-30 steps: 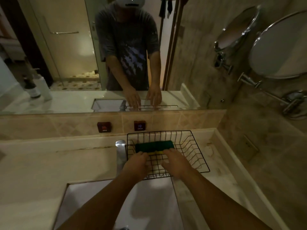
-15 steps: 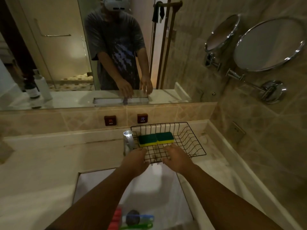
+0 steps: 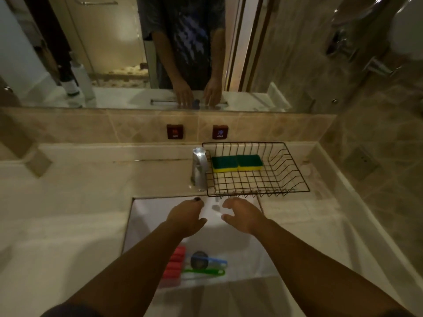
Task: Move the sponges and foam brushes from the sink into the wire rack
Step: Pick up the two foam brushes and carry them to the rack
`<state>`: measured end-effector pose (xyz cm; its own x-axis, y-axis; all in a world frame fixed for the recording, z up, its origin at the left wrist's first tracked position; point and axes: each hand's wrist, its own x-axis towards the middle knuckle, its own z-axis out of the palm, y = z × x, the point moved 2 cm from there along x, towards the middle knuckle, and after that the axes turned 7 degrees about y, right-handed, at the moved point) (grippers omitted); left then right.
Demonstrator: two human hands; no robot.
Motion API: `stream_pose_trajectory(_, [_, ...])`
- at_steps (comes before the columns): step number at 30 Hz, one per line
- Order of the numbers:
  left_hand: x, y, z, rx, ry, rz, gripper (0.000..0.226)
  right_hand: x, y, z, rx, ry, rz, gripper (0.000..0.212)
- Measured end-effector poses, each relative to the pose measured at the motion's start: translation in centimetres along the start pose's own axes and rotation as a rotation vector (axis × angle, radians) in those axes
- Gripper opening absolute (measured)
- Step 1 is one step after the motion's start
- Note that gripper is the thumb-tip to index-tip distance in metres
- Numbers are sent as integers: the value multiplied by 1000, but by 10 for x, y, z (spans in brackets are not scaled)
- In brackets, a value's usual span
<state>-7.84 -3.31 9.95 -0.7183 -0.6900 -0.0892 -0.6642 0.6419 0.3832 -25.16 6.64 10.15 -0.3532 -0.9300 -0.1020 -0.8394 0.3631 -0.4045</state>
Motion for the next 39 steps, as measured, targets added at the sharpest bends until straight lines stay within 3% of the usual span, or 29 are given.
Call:
stream_pose_trajectory(10, [-44,-32,45,-91,-98,-172,48,-17,-11,71,-5,-124,-48,44])
stream_pose_trajectory(17, [-67,-37,72,-93,-167,-175,38,-37,-5,110,52,-270,-42,43])
stream_pose_trajectory(21, [-69,-30,79,-170,-168,-185,15,-40,3,123,70,-303,-9,44])
stream_pose_trajectory(27, [-71,-33,111,-119,-231,-160,36,-35,9,152,103,-306,21,40])
stream_pose_trajectory(32, [-59,-36,139,-168,-339,-76,30,-21,13,182,94,-333,4,35])
stream_pose_trajectory(39, [-57,-52,170,-201,-391,-118,38,-13,30,201,103,-382,-26,28])
